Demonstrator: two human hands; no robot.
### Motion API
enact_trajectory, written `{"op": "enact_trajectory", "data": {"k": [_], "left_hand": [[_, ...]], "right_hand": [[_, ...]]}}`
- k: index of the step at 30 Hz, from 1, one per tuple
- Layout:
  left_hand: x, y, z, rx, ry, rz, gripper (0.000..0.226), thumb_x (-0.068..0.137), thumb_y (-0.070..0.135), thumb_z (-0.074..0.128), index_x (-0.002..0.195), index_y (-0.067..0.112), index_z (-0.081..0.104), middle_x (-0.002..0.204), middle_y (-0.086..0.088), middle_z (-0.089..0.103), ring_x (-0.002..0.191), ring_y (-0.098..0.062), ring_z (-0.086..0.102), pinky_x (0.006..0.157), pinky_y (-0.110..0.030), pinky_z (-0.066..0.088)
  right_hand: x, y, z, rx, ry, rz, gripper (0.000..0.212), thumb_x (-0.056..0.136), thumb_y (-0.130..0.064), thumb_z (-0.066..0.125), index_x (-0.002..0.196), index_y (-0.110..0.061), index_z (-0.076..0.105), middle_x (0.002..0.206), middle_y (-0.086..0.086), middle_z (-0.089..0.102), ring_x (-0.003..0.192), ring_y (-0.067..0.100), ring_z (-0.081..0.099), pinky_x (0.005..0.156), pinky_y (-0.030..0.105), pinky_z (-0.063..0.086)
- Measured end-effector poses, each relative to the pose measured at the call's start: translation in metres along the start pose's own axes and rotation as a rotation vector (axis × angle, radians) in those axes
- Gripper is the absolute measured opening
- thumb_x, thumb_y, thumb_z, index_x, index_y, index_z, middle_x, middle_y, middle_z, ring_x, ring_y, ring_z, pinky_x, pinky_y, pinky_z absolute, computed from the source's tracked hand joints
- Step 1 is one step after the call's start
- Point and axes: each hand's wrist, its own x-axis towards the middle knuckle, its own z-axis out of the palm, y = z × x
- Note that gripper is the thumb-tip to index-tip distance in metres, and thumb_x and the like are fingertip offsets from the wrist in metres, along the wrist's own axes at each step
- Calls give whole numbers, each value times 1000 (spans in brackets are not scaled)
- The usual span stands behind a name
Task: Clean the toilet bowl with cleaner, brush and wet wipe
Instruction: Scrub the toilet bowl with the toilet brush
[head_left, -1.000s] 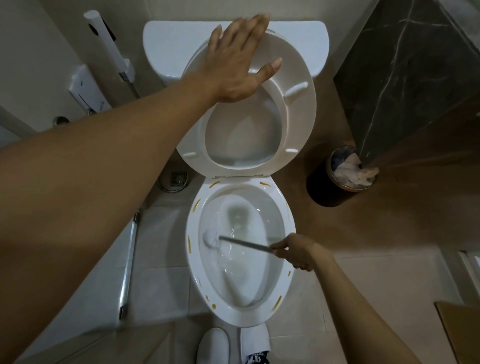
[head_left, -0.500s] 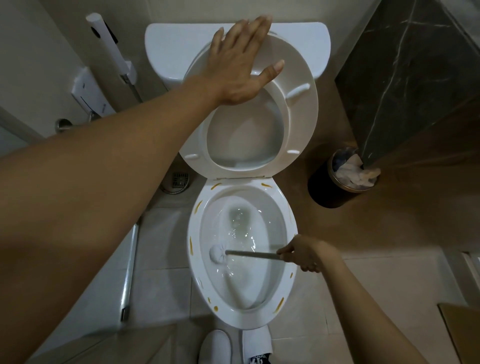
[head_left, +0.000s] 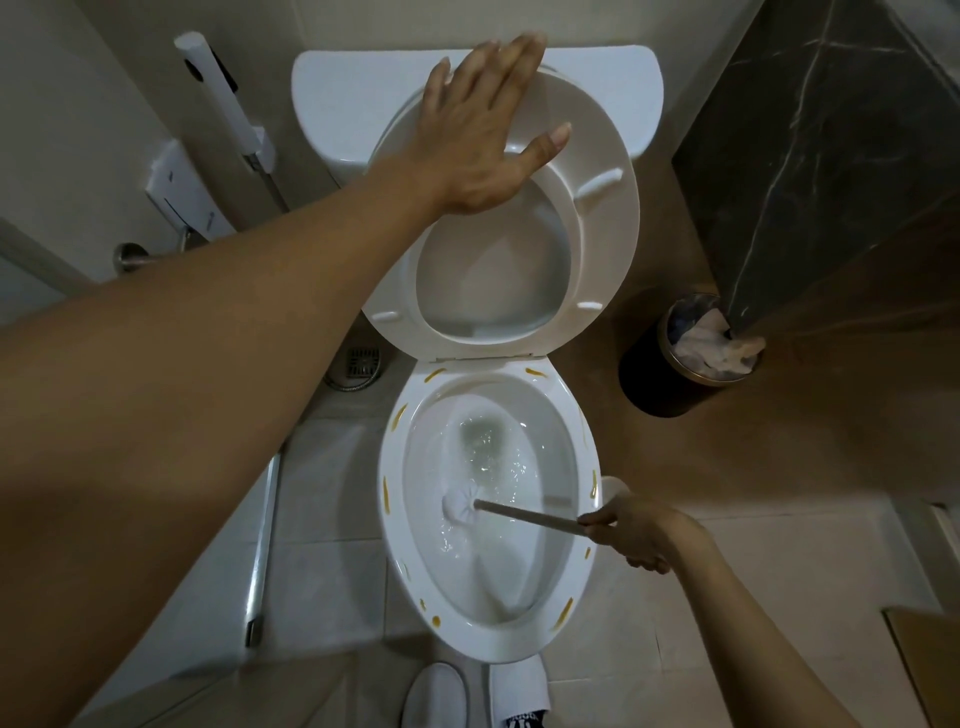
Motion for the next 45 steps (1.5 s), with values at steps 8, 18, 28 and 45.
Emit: {"op": "enact_trajectory", "data": {"k": [8, 18, 28, 45], "left_hand": [[-1, 0, -2, 4, -9, 2, 79, 91, 63, 17, 152, 17, 0, 160, -3, 1, 147, -24, 0, 116, -48, -2], [-2, 1, -3, -16, -8, -1, 76, 94, 60, 20, 153, 16, 1, 160, -3, 2, 147, -24, 0, 116, -48, -3], [-2, 2, -4, -11, -12, -7, 76, 94, 60, 20, 152, 16, 0, 160, -3, 2, 147, -24, 0, 116, -48, -2], [-3, 2, -6, -21, -10, -6, 76, 94, 61, 20, 152, 17, 0, 160, -1, 2, 147, -24, 1, 116, -48, -1]], "right_hand": [[8, -33, 10, 43, 79, -149, 34, 98, -32, 50, 131, -36, 56, 59, 0, 45, 41, 12, 35, 37, 19, 31], [-18, -18, -20, -289, -131, 78, 28, 87, -41, 64, 112, -28, 70, 53, -2, 44, 39, 10, 33, 44, 21, 29], [-25, -14, -28, -307, -135, 178, 30, 89, -42, 62, 106, -17, 64, 51, 0, 43, 35, 8, 30, 43, 19, 26], [-23, -8, -45, -316, -133, 230, 31, 94, -29, 55, 125, -25, 60, 61, -1, 39, 40, 9, 28, 41, 19, 24]]}}
